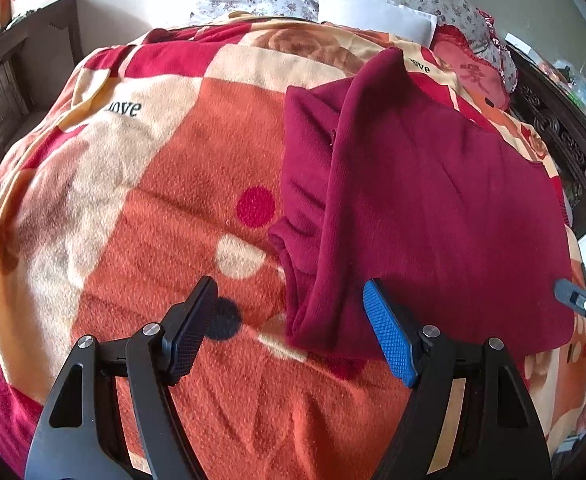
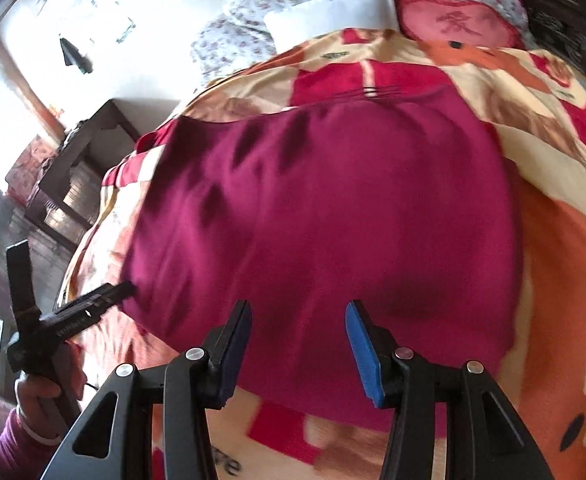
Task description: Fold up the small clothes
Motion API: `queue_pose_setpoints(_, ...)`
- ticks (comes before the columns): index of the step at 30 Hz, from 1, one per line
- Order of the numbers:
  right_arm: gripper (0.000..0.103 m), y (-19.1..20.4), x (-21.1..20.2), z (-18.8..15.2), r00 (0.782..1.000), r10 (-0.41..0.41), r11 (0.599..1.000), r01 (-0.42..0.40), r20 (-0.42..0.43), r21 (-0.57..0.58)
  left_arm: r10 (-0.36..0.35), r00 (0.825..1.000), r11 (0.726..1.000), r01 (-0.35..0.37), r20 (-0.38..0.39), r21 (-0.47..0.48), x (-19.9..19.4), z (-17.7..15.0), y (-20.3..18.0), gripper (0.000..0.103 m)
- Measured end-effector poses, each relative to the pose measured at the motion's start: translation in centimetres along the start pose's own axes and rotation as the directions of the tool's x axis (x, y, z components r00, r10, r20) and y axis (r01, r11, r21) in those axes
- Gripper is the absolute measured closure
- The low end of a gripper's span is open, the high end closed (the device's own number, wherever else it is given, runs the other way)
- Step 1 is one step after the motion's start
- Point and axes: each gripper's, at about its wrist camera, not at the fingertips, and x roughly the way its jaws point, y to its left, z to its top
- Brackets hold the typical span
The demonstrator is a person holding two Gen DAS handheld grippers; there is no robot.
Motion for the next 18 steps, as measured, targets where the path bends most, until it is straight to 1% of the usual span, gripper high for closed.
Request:
queue_pose_setpoints(4, 0.056, 2.7, 2.1, 1.4, 1.000, 0.022, 0.999, -0.023, -0.022, -0.042, -0.014, 1.000, 1.000, 0.014, -0.012, -0.016, 0.3, -0.3, 0.5, 0.027)
queue_pose_setpoints(8, 0.056, 6.3, 4.6, 3.7, 0.998, 0.044, 0.994, -0.049, -0.052, -0.099, -0.051, 0.998, 0.998, 0.049, -0.029, -0.050, 0.7, -0.5, 1.2, 0.027)
queue_pose_setpoints(12, 0.055, 9.6, 6.8, 6.4, 0.995, 0.079, 0.985, -0.087, -0.060, -0.147, -0.079, 0.996, 0.994, 0.076, -0.038, -0.082, 1.1, -0.8, 1.7, 0.027)
queue_pose_setpoints(18, 0.055, 13.5, 9.7, 10.4, 0.995, 0.083, 0.976, -0.092, -0.052, -0.199, -0.087, 0.995, 0.993, 0.084, -0.038, -0.081, 1.2, -1.1, 1.7, 0.027)
